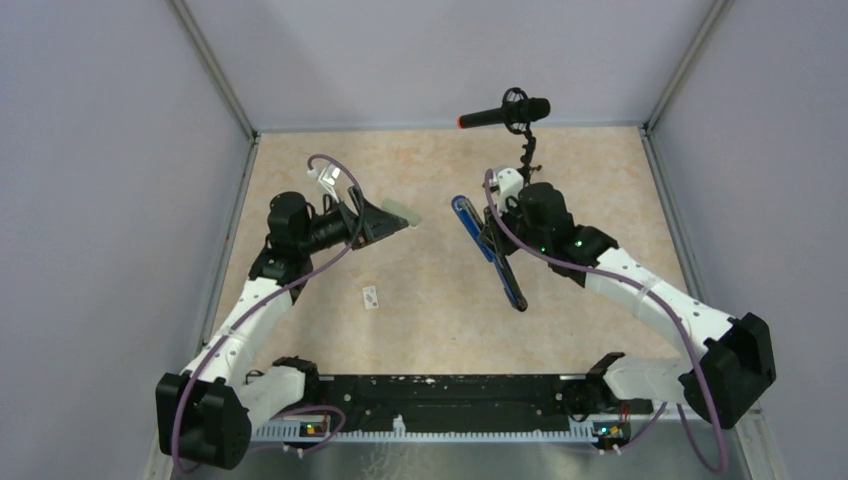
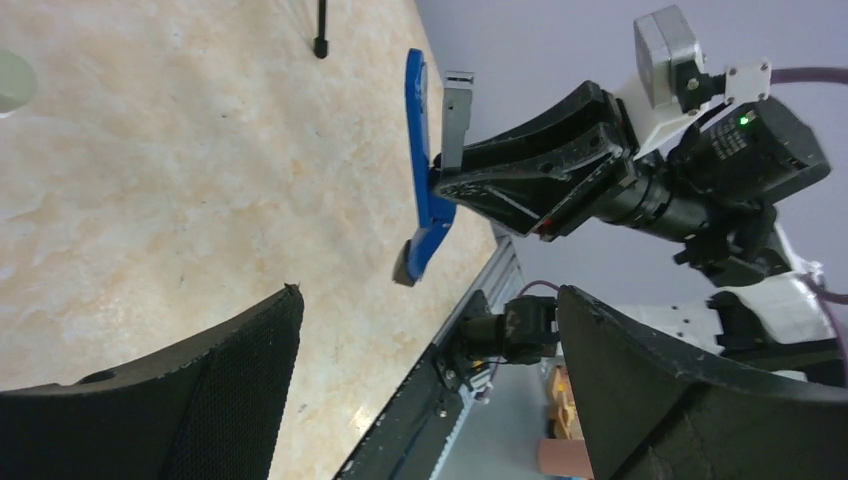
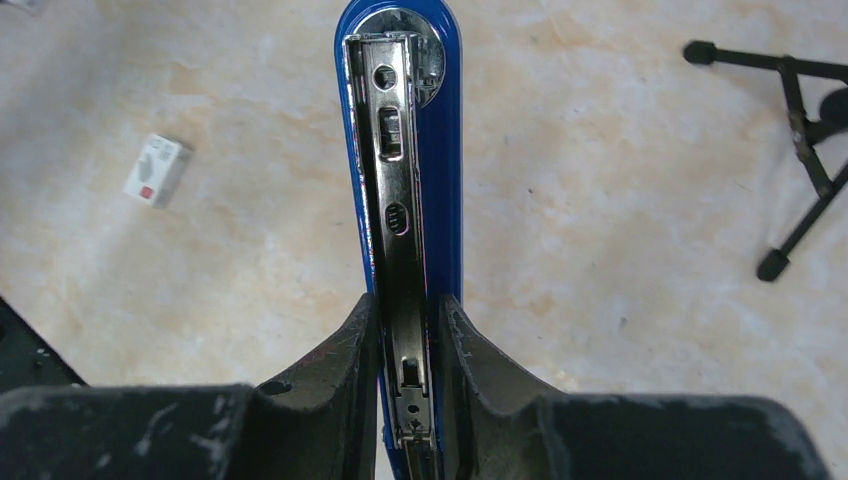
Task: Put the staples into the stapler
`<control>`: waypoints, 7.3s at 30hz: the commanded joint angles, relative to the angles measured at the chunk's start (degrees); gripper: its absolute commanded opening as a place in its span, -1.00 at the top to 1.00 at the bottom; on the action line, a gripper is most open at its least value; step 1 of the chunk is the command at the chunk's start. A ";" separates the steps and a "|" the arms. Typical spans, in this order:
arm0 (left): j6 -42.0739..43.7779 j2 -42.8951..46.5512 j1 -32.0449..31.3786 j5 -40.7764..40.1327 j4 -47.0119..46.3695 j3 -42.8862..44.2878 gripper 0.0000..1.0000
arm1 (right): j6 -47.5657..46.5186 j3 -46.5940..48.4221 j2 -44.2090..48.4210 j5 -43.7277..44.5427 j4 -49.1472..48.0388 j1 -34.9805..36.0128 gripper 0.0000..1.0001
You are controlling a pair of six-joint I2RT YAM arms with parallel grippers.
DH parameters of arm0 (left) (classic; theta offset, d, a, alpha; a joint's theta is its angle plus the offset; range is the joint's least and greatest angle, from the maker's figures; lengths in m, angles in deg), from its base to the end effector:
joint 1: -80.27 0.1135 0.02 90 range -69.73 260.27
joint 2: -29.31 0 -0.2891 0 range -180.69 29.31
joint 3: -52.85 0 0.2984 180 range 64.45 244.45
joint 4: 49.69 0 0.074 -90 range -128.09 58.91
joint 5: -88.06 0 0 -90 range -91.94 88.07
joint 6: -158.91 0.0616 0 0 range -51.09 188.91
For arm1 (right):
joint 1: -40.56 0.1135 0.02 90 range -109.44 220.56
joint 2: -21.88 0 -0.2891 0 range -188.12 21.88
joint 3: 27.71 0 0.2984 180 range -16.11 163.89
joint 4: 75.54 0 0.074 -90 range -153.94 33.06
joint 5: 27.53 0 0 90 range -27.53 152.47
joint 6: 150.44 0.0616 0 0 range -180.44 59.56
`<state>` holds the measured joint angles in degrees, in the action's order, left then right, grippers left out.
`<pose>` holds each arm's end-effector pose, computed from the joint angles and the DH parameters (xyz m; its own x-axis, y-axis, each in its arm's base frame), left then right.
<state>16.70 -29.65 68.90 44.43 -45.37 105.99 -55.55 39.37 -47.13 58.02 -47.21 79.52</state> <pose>0.2681 -0.0994 0.3104 -0.7653 -0.4023 -0.5025 0.3750 0.3559 -0.8560 0.2549 0.2122 0.3051 -0.4483 -0.2532 -0.8573 -0.6431 0.7574 0.1126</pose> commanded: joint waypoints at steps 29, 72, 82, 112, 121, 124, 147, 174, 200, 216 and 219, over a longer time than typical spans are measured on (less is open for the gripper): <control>34.23 7.68 -3.80 -18.30 22.59 -1.30 -0.97 | -10.53 -0.22 -18.35 4.70 6.60 -13.44 0.84; 33.21 17.50 -3.62 -43.88 30.03 2.45 -0.98 | -10.82 39.92 -52.64 -6.95 -11.45 0.44 -0.24; 33.09 17.11 -3.42 -43.01 30.00 2.24 -0.97 | -12.61 51.32 -64.05 -5.95 -7.70 3.37 -0.22; 29.19 11.33 -3.21 -25.27 20.21 -2.26 -0.84 | -6.90 6.62 -19.73 -7.59 -30.73 4.22 0.89; 14.16 1.64 -3.21 -10.76 7.73 -2.71 -0.69 | -1.57 -7.62 -5.33 -8.73 -34.96 6.03 0.90; 11.85 -3.33 -3.42 -7.13 7.71 0.20 -0.64 | 0.15 -10.15 -1.91 -9.33 -35.64 6.12 0.90; 7.14 -11.85 -9.41 -1.08 -2.55 5.50 -0.59 | 7.74 -11.99 4.34 -13.08 -37.78 6.68 0.94; 15.23 -5.29 -10.10 -8.42 11.88 12.16 -0.46 | 11.07 -10.76 4.71 -11.52 -33.13 6.66 0.92; 13.38 -4.56 -10.12 -8.94 12.50 12.28 -0.20 | 11.56 -10.62 3.07 -11.38 -34.07 6.91 0.92; 9.45 -7.78 -10.42 -7.59 9.76 9.02 0.24 | 10.99 -9.96 2.45 -11.03 -34.93 7.58 0.92; 8.47 -8.65 -10.53 -7.70 9.66 8.68 0.29 | 10.40 -9.89 2.32 -10.60 -34.88 7.61 0.92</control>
<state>26.78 -37.41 58.73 36.19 -32.52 115.37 -44.34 26.65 -44.97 47.51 -77.98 86.28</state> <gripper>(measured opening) 0.370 0.328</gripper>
